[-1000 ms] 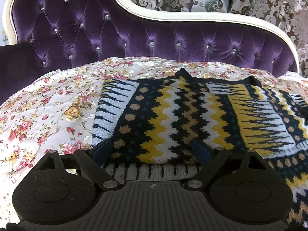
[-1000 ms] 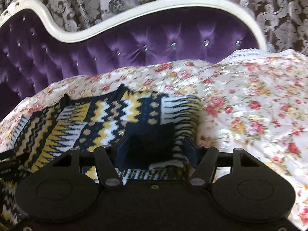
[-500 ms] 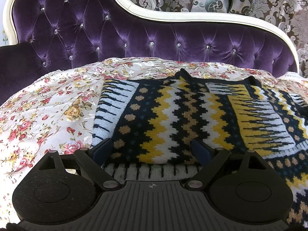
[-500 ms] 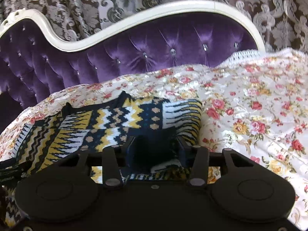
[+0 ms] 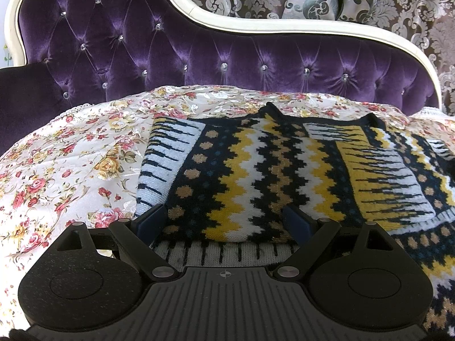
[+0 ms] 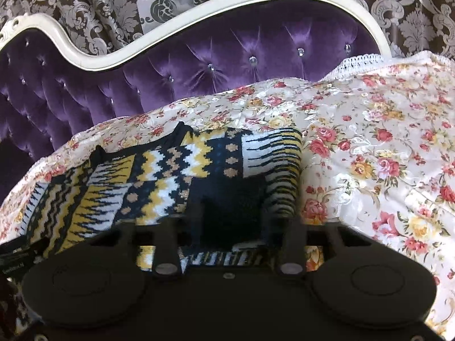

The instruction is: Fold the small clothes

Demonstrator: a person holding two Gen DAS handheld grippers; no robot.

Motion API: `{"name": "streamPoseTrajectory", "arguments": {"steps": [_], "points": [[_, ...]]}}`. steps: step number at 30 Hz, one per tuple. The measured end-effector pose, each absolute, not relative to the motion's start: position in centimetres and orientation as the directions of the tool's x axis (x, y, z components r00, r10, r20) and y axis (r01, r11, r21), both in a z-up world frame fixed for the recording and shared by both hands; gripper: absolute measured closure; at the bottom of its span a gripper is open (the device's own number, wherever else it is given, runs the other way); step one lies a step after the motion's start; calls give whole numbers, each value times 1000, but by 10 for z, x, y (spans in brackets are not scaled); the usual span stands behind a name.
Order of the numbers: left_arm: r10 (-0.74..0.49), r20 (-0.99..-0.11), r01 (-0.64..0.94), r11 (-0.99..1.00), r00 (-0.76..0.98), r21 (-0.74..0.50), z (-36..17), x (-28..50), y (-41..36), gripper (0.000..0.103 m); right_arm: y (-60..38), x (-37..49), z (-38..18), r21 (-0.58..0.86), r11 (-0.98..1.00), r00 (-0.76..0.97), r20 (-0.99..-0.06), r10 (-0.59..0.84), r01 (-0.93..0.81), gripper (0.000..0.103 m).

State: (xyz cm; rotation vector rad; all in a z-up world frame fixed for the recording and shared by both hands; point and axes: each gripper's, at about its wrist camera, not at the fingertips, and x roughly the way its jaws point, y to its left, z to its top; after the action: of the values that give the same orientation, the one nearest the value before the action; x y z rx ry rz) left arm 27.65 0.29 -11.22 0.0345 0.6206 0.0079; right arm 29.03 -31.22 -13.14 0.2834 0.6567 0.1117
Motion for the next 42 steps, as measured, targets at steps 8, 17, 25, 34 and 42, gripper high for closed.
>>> {"name": "streamPoseTrajectory", "arguments": {"steps": [8,17,25,34,42], "points": [[-33,-597,31,999,802,-13,-76,275,16,14,-322,272,-91,272,961,849,-494,187,-53,87],[12,-656,16,999,755,36,-104,291,15,7,-317,283,-127,181,983,787,-606,117,-7,65],[-130,-688,60,990,713,-125,-86,266,32,7,-323,229,-92,274,959,829,-517,213,-76,8],[-217,-635,147,976,742,-161,-57,182,31,6,-323,150,-78,370,913,806,-481,345,-170,0],[-269,-628,171,962,730,-213,-50,107,41,6,-326,84,-97,449,879,759,-513,401,-161,0]]}}
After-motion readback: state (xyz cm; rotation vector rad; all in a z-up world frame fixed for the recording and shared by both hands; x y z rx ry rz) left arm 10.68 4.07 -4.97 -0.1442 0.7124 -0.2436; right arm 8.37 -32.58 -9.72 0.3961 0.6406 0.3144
